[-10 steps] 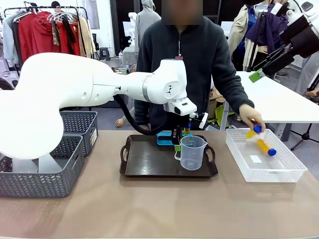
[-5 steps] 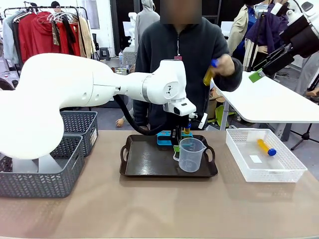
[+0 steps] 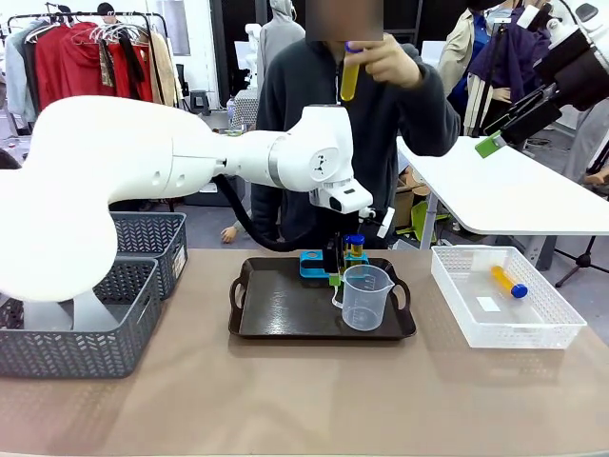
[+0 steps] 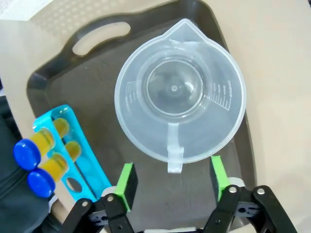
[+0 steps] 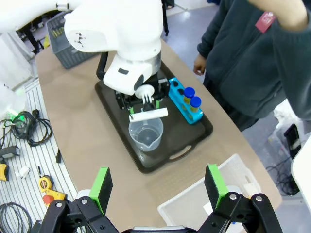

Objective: Prepare the laboratory tools.
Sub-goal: Pick up one Large Measuring Cup and place it on the Handle tray, then pick up one Small flask and place it on the Handle tray.

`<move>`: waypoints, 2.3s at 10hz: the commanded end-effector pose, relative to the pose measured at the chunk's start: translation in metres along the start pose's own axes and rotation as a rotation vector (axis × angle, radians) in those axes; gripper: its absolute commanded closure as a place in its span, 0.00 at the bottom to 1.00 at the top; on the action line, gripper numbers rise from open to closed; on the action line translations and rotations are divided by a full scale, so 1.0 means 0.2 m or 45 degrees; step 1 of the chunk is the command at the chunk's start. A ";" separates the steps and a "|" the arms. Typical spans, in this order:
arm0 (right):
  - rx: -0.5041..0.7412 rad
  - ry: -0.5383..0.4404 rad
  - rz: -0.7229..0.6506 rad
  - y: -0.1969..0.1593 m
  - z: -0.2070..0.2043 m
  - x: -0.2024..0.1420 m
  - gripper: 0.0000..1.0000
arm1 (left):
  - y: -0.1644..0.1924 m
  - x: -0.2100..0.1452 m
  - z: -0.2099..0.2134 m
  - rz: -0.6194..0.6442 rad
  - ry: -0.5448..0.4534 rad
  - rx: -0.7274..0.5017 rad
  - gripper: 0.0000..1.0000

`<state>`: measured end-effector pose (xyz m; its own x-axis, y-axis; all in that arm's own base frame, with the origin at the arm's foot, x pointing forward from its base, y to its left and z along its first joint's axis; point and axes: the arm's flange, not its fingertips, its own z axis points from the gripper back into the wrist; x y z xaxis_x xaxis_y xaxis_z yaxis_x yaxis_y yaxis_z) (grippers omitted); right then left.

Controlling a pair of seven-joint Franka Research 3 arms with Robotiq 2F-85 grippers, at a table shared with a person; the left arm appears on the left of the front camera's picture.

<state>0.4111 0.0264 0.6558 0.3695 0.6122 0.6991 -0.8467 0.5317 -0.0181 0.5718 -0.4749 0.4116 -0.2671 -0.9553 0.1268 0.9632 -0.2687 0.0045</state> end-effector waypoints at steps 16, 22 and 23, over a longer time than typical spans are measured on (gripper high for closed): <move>0.016 -0.028 0.004 0.00 0.00 0.01 0.00 | -0.64 -0.96 1.16 0.670 -0.081 0.114 0.00; 0.016 -0.028 0.004 0.00 0.00 0.01 0.00 | -0.77 -1.31 1.16 1.174 0.041 0.183 0.00; 0.016 -0.028 0.004 0.00 0.00 0.01 0.00 | -0.75 -1.26 1.25 1.114 0.068 0.193 0.00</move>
<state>0.4111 0.0262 0.6557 0.3701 0.6124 0.6986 -0.8463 0.5324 -0.0182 0.5061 -0.1518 0.6149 0.6018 -0.7935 0.0906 0.7934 0.6070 0.0466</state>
